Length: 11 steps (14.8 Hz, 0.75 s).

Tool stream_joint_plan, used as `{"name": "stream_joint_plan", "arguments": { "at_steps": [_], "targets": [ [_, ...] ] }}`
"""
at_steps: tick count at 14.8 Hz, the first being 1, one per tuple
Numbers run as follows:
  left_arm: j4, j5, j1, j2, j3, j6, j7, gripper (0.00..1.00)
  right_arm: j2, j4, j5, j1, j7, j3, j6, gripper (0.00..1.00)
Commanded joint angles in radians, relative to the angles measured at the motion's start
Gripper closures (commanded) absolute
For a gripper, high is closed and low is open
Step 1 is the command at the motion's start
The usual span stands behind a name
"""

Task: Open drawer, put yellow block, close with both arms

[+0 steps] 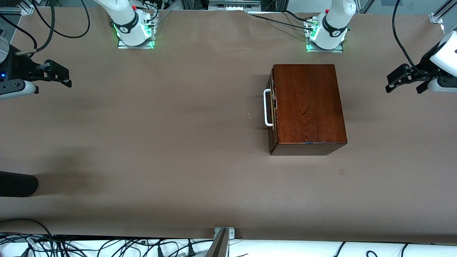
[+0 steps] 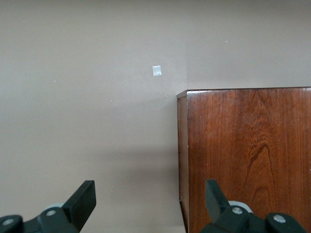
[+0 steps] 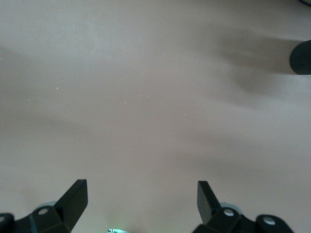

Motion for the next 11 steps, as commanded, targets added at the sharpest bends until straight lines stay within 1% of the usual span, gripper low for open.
{"name": "stream_joint_plan", "arguments": {
  "at_steps": [1,4,5,11],
  "targets": [
    [0.004,-0.003,0.002,-0.01,-0.008,-0.011,-0.047,0.0,-0.005,0.001,-0.007,-0.005,0.01,0.005,0.001,0.0],
    [0.091,-0.003,-0.009,0.057,-0.007,-0.043,-0.053,0.0,-0.006,0.001,-0.007,-0.005,0.011,0.005,-0.002,0.0],
    [0.107,-0.003,-0.01,0.071,-0.007,-0.043,-0.051,0.0,-0.006,0.001,-0.007,-0.005,0.01,0.005,-0.005,0.0],
    [0.098,0.006,-0.009,0.07,-0.008,-0.051,-0.047,0.0,-0.006,0.001,-0.007,-0.005,0.005,-0.005,-0.002,0.0]
  ]
}}
